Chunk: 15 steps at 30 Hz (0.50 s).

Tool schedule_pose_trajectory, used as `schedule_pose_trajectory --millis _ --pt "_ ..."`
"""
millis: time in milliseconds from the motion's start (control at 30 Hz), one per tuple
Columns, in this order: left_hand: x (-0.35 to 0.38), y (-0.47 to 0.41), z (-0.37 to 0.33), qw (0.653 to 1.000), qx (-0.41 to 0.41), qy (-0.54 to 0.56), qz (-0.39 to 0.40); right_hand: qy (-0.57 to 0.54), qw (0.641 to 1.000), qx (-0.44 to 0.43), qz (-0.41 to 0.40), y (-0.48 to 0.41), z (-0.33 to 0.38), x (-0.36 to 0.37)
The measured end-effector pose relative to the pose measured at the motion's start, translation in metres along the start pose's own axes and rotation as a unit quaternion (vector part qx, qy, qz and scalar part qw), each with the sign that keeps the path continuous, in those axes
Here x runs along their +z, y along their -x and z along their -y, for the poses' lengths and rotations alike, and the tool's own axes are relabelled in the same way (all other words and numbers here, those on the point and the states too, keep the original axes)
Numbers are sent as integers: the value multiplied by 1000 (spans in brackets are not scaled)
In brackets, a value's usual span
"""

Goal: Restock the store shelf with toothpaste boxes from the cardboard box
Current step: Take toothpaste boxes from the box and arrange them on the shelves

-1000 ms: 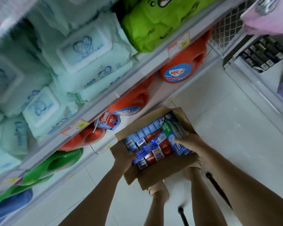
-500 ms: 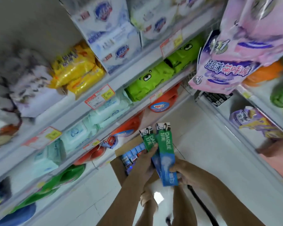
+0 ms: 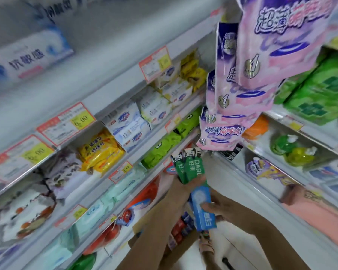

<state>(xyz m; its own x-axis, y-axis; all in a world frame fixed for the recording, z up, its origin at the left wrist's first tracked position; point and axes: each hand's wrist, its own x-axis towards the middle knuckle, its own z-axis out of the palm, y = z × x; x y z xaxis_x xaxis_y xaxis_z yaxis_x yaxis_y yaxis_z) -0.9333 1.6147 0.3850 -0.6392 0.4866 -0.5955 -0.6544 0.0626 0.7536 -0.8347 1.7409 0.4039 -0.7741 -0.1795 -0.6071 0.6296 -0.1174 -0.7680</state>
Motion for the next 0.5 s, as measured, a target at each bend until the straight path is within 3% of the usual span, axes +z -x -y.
schedule_pose_trajectory --millis 167,333,400,500 --pt "26 11 -53 997 7 49 -53 19 996 -65 -55 18 48 2" --pt "68 29 -120 986 95 111 -74 -11 961 -195 -195 36 91 -1" --pt "81 37 -146 985 129 107 -40 -44 942 -236 -233 47 111 -6" --pt "89 55 -187 981 172 87 28 -60 930 -296 -208 68 152 -16"
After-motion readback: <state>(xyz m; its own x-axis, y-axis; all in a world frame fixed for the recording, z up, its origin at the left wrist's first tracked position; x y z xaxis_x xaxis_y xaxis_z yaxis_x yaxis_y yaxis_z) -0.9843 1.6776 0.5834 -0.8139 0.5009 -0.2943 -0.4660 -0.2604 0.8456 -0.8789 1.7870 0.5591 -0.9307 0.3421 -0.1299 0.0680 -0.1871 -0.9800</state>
